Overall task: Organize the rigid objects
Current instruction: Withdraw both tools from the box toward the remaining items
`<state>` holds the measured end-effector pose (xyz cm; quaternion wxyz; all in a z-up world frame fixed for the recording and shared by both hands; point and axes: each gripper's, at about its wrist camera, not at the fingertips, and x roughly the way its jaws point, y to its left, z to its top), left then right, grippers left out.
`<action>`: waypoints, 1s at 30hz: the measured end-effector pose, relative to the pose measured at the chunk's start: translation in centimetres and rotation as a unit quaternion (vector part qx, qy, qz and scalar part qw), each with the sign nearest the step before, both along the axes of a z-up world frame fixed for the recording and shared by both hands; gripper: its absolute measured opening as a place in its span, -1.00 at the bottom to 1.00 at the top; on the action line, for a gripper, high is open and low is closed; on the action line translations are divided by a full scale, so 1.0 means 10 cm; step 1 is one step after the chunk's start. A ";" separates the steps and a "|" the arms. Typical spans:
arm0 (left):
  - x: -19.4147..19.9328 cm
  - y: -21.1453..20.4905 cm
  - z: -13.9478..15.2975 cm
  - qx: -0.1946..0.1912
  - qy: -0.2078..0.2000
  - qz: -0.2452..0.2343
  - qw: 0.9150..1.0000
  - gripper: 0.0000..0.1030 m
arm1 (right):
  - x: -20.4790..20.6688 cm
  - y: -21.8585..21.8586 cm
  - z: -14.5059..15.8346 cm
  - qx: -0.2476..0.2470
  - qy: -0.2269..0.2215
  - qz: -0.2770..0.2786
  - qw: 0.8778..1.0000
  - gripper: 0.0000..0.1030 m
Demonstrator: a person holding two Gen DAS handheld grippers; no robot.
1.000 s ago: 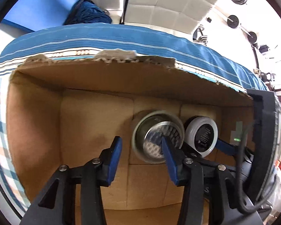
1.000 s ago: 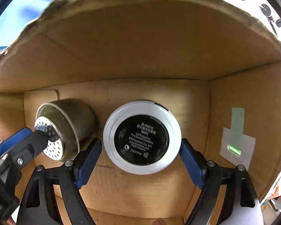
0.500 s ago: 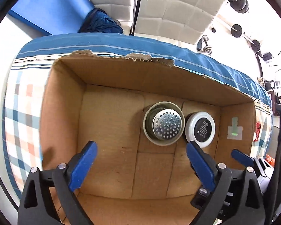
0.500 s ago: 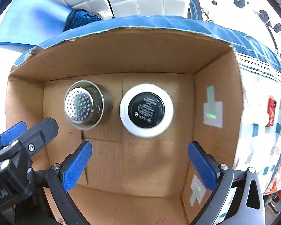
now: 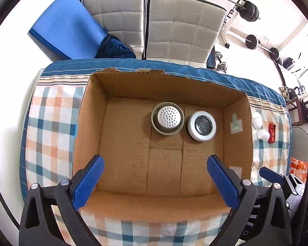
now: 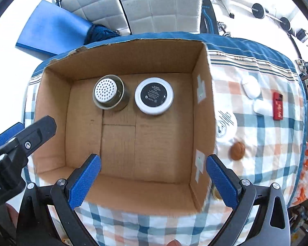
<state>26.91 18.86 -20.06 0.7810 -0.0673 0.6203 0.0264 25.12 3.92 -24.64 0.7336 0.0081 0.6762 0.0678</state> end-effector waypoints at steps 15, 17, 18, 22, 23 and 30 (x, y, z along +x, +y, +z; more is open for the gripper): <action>-0.24 -1.04 0.60 -0.002 -0.038 -0.062 0.997 0.99 | -0.26 -1.06 0.67 0.037 -0.018 -0.020 0.999 1.00; -0.17 -1.36 0.56 -0.007 -0.036 -0.082 0.996 0.99 | -0.22 -1.37 0.71 0.026 -0.024 -0.039 0.999 1.00; -0.13 -1.50 0.52 -0.010 -0.034 -0.089 0.995 0.99 | -0.19 -1.52 0.72 0.018 -0.026 -0.049 0.998 1.00; 0.00 -1.94 0.20 -0.004 -0.013 -0.105 0.994 0.99 | -0.11 -2.08 0.48 0.004 -0.008 -0.092 0.996 1.00; 0.03 -2.03 0.10 0.009 -0.007 -0.108 0.994 0.99 | -0.11 -2.17 0.36 0.009 0.005 -0.099 0.995 1.00; 0.04 -2.09 -0.52 0.121 0.030 -0.086 0.989 0.99 | -0.34 -2.27 -0.71 0.053 0.109 -0.116 0.986 0.97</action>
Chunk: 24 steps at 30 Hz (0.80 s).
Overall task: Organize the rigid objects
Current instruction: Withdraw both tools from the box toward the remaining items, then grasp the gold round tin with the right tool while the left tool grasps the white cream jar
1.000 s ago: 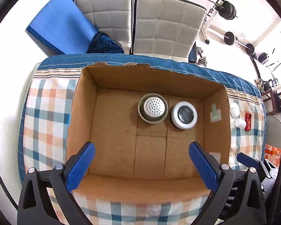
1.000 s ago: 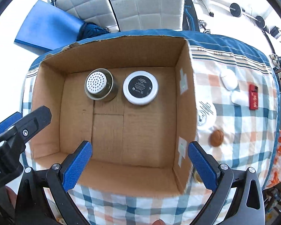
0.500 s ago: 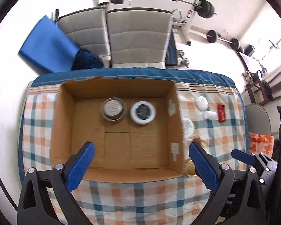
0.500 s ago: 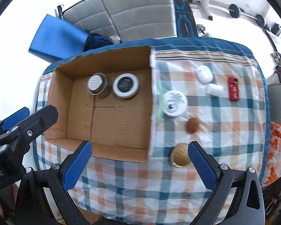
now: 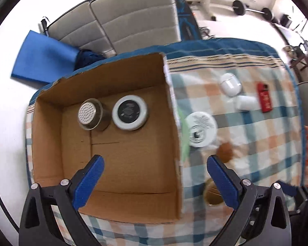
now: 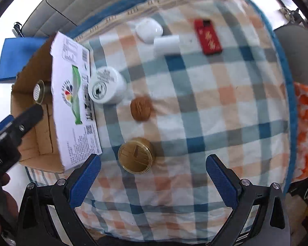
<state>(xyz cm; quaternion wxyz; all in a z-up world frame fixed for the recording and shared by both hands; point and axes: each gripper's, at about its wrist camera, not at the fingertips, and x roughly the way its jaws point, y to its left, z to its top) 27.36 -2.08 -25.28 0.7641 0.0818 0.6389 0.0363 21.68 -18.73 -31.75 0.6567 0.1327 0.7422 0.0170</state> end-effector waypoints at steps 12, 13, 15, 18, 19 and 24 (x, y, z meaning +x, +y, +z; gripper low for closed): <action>-0.12 0.39 -0.33 0.047 0.021 0.033 0.998 0.99 | -0.27 0.40 -0.85 0.026 0.052 -0.014 0.998 0.65; -0.14 0.40 -0.36 0.050 0.023 0.033 0.998 0.99 | -0.29 0.43 -0.87 0.020 0.051 -0.012 0.998 0.62; -0.13 0.42 -0.36 0.053 0.024 0.032 0.998 0.99 | -0.30 0.47 -0.89 -0.002 0.046 -0.002 0.999 0.53; -0.15 0.42 -0.37 0.052 0.025 0.030 0.998 0.99 | -0.34 0.50 -0.86 -0.019 0.042 0.017 0.999 0.36; -0.14 0.41 -0.36 0.050 0.026 0.029 0.998 0.99 | -0.35 0.48 -0.85 -0.023 0.044 0.021 0.999 0.36; -0.10 0.27 -0.22 0.029 0.016 0.015 0.999 0.99 | -0.37 0.02 -0.69 -0.064 0.029 0.018 0.997 0.36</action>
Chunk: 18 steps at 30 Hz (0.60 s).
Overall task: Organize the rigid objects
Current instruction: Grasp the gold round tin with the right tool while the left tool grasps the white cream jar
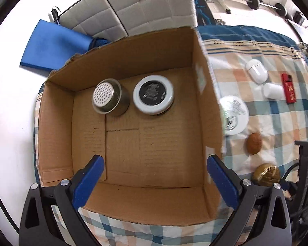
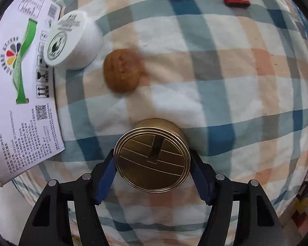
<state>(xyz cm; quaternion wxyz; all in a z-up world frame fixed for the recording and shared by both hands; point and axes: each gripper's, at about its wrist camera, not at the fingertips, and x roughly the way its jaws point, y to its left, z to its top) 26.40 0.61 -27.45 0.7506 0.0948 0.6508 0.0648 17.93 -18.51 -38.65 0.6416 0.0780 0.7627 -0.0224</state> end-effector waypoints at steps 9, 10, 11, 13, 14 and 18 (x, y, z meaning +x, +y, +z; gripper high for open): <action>0.55 -1.13 0.10 0.053 0.014 -0.240 0.969 0.99 | 0.20 -0.91 0.16 -0.043 0.002 0.004 0.999 0.36; 0.62 -1.31 0.00 0.081 0.031 -0.284 0.955 0.99 | 0.20 -0.95 0.15 -0.048 0.006 0.010 0.999 0.36; 0.68 -1.43 -0.09 0.106 0.047 -0.318 0.941 0.99 | 0.19 -1.00 0.14 -0.052 0.010 0.013 0.999 0.36; 0.77 -1.61 -0.29 0.145 0.081 -0.369 0.915 0.99 | 0.14 -1.07 0.12 -0.056 0.019 0.021 0.998 0.36; 0.80 -1.66 -0.38 0.164 0.092 -0.386 0.903 0.99 | 0.11 -1.08 0.10 -0.057 0.023 0.024 0.998 0.36; 0.89 -1.76 -0.77 0.188 0.165 -0.420 0.872 0.99 | 0.00 -1.06 -0.01 -0.048 0.034 0.032 0.998 0.36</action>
